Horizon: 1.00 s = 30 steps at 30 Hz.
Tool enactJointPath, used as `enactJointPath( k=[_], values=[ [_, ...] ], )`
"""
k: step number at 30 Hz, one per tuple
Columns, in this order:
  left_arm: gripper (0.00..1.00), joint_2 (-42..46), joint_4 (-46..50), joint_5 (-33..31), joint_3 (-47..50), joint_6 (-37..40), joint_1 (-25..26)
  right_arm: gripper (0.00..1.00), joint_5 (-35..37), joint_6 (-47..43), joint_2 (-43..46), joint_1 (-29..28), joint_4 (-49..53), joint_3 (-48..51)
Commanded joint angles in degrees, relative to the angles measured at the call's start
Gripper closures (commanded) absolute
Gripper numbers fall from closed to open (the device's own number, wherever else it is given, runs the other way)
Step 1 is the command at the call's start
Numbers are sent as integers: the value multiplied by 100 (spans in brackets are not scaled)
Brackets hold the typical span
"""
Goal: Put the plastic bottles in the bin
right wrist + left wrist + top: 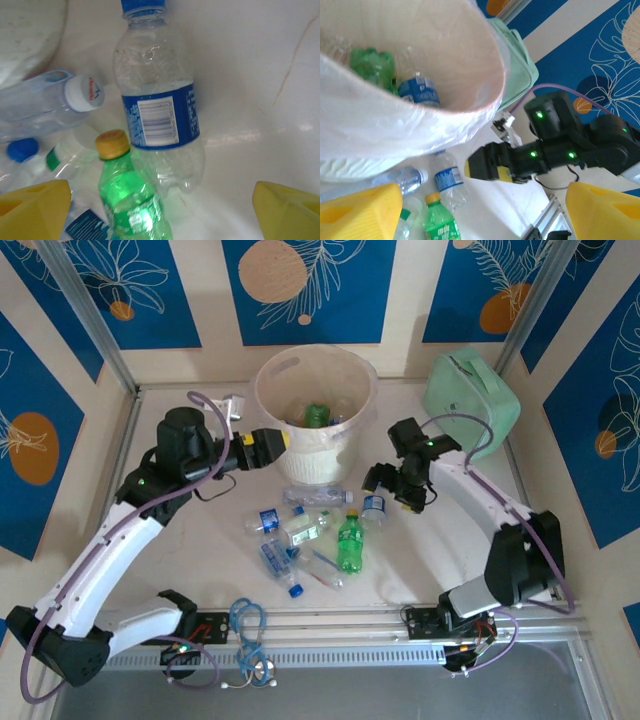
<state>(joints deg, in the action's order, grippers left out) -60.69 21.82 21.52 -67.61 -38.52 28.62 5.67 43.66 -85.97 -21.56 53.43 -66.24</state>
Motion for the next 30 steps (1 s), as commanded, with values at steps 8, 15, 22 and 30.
enactJointPath(
  k=[8, 15, 22, 30],
  values=[
    [18, 228, -487, 275, 548, -595, -39, 11, 369, -208, -1193, -274, -154, -302],
    [18, 206, -471, 264, 548, -569, -38, 17, 391, -304, -1563, -329, -345, -208],
    [18, 149, -494, 256, 531, -575, -37, 24, 425, -288, -1826, -327, -527, -94],
    [18, 113, -467, 204, 507, -570, -35, 37, 413, -279, -1687, -270, -740, 134]
  ],
)
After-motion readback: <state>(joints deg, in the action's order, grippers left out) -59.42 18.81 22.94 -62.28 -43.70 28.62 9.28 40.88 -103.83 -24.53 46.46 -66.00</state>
